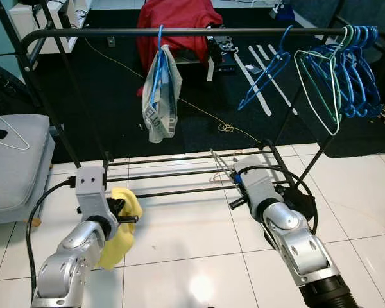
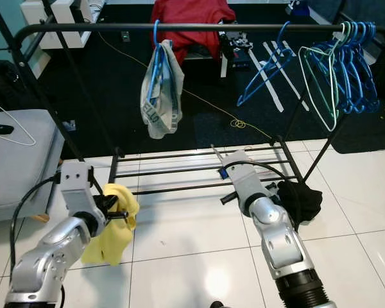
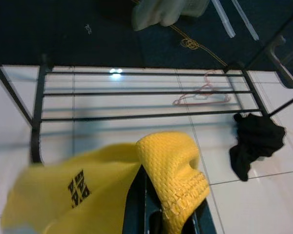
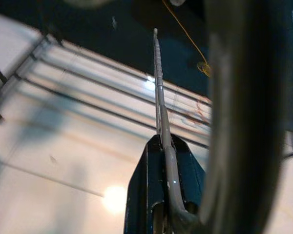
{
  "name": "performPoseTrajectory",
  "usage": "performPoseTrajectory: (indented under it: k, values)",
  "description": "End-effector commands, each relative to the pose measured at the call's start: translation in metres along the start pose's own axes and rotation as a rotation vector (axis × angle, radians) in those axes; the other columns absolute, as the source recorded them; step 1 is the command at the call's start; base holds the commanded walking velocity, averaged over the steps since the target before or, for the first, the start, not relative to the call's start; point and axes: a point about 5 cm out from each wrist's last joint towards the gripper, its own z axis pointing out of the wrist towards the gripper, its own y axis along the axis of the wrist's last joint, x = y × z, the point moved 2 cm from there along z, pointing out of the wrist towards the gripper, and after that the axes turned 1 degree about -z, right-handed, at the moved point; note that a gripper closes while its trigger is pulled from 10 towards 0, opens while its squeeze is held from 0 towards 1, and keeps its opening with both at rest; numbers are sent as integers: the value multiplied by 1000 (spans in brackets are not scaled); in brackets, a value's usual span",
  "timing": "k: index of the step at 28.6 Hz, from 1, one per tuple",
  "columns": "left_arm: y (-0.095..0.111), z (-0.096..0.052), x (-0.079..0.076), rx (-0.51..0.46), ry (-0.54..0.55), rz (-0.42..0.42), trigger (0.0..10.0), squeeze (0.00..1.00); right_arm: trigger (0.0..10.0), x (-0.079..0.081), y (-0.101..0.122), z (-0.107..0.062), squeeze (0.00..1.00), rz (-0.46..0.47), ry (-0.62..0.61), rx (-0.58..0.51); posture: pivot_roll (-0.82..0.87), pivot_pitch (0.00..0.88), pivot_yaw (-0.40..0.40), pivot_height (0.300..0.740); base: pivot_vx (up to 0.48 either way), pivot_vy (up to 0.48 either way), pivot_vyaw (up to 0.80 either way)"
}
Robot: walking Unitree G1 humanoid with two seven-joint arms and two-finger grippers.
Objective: Hang hanger
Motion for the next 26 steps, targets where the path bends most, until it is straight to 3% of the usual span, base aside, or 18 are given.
performPoseTrajectory:
  k: [1, 8, 12, 14, 16, 18, 19, 26]
  values:
    - [4, 2, -9, -51, -14, 58, 10000, 0, 10000, 8, 11, -1, 0, 148, 48, -79, -76, 214, -45, 740, 0, 0, 0]
    - [13, 1, -15, -122, -10, 131, 10000, 0, 10000, 6, 13, -4, 0, 342, -3, -142, -72, 206, -47, 740, 0, 0, 0]
    - [15, 2, -32, -132, -84, 118, 10000, 0, 10000, -7, 13, -3, 0, 195, -104, -142, -81, 186, -40, 740, 0, 0, 0]
    - [15, 2, -34, -132, -95, 107, 10000, 0, 10000, -10, 15, -3, 0, 174, -119, -143, -81, 186, -40, 740, 0, 0, 0]
    - [12, 4, -40, -129, -127, 93, 10000, 0, 10000, -18, 14, -2, 0, 74, -167, -116, -85, 180, -40, 740, 0, 0, 0]
    - [10, 5, -41, -126, -134, 97, 10000, 0, 10000, -20, 13, -2, 0, 33, -181, -104, -86, 176, -38, 740, 0, 0, 0]
    - [10, 5, -43, -124, -148, 94, 10000, 0, 10000, -23, 13, -3, 0, -42, -200, -94, -86, 170, -34, 740, 0, 0, 0]
    - [11, 5, -46, -129, -175, 100, 10000, 0, 10000, -31, 13, -5, 0, -183, -234, -75, -89, 165, -28, 740, 0, 0, 0]
